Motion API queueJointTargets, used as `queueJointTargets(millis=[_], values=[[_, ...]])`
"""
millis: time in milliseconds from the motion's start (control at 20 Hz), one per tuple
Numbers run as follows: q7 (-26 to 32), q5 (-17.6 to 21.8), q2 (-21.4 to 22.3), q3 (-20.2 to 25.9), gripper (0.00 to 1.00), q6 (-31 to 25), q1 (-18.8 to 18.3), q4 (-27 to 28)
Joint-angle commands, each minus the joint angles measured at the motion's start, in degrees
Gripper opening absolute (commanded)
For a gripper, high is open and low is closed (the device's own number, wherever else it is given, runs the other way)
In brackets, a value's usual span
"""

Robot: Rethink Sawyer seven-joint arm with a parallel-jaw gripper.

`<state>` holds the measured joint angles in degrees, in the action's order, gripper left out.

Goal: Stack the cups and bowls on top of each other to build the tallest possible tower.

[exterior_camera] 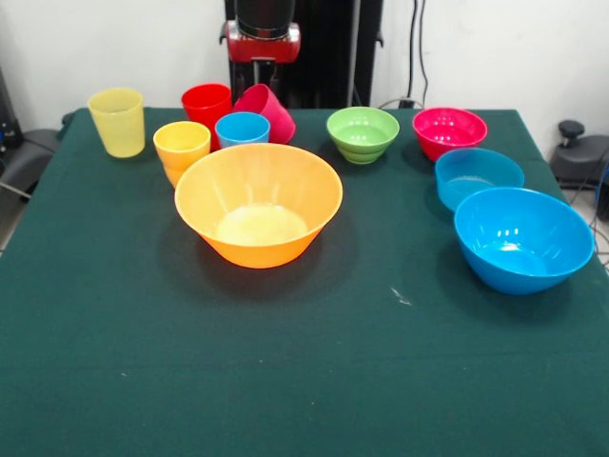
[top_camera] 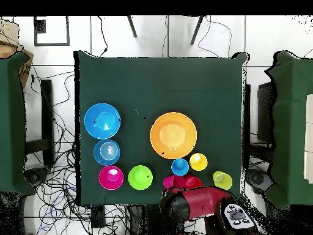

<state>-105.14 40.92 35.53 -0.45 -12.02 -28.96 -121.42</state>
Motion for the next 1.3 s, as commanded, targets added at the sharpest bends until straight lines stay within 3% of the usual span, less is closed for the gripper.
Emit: queueJointTargets(millis=[50,700,1300], values=[[-3.0,1.1,-0.5,5.4,1.0,4.5,-1.4,4.0],[-1.5,-0.1,0.5,11.9,1.0,3.1,-6.7,1.4],[-2.5,-1.9,1.5,15.3,1.0,1.6,-8.7,-0.7]])
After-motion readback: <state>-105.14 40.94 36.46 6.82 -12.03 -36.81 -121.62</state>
